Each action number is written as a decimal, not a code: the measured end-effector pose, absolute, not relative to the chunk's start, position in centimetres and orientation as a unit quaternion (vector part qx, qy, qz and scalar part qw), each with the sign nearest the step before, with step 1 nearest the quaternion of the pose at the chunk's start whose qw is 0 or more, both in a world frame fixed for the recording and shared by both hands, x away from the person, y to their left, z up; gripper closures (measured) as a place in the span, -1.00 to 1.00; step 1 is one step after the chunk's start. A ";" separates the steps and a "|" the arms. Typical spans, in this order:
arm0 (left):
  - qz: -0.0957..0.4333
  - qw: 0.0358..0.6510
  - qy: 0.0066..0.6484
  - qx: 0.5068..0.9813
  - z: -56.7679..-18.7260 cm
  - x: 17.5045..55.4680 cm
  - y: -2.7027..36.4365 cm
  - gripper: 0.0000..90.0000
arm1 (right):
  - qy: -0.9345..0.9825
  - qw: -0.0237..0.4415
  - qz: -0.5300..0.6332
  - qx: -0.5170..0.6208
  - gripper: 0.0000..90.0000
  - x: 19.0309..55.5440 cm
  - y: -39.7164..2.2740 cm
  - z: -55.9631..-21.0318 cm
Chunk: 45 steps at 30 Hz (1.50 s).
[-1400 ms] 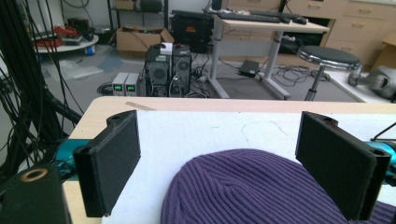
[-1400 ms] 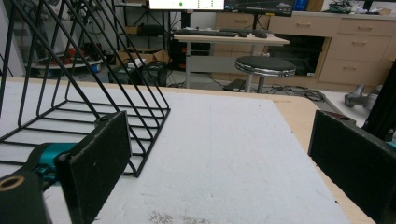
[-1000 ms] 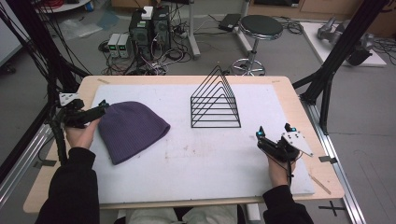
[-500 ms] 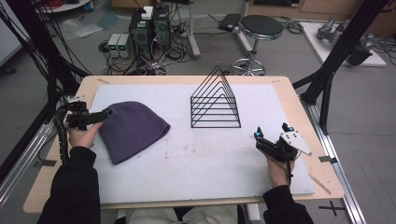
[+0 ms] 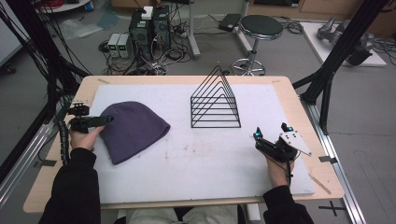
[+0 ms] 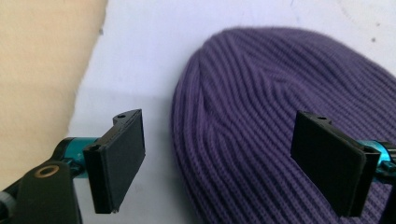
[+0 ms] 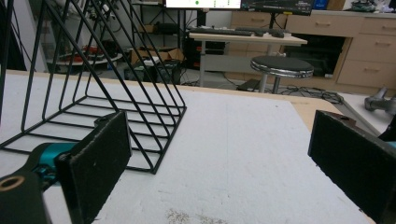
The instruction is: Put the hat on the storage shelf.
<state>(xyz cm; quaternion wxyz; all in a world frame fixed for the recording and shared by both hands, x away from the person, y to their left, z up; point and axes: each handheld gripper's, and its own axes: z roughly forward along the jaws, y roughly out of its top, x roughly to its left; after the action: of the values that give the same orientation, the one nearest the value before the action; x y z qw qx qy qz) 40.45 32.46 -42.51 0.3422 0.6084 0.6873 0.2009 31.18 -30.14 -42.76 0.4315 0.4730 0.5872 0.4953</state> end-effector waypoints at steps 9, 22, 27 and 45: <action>0.155 0.349 0.697 0.606 -43.2 40.8 32.5 -0.53 | 0.589 0.432 0.496 0.470 -0.88 31.2 -30.1 -42.8; 0.121 0.383 0.711 0.578 -43.5 41.2 32.7 -0.45 | 0.588 0.435 0.497 0.468 -0.88 31.1 -30.1 -42.7; 0.108 0.396 0.710 0.572 -43.6 41.4 32.4 -0.43 | 0.588 0.435 0.496 0.469 -0.88 31.1 -30.1 -42.7; 0.114 0.409 0.717 0.553 -44.0 40.9 33.5 0.67 | 0.593 0.435 0.492 0.465 -0.88 31.1 -30.0 -42.8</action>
<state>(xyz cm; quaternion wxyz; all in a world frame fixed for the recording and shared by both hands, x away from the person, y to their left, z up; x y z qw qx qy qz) 40.90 33.54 -44.00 0.4091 0.5529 0.7169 0.1140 31.13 -30.00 -42.79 0.4347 0.4653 0.5934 0.4924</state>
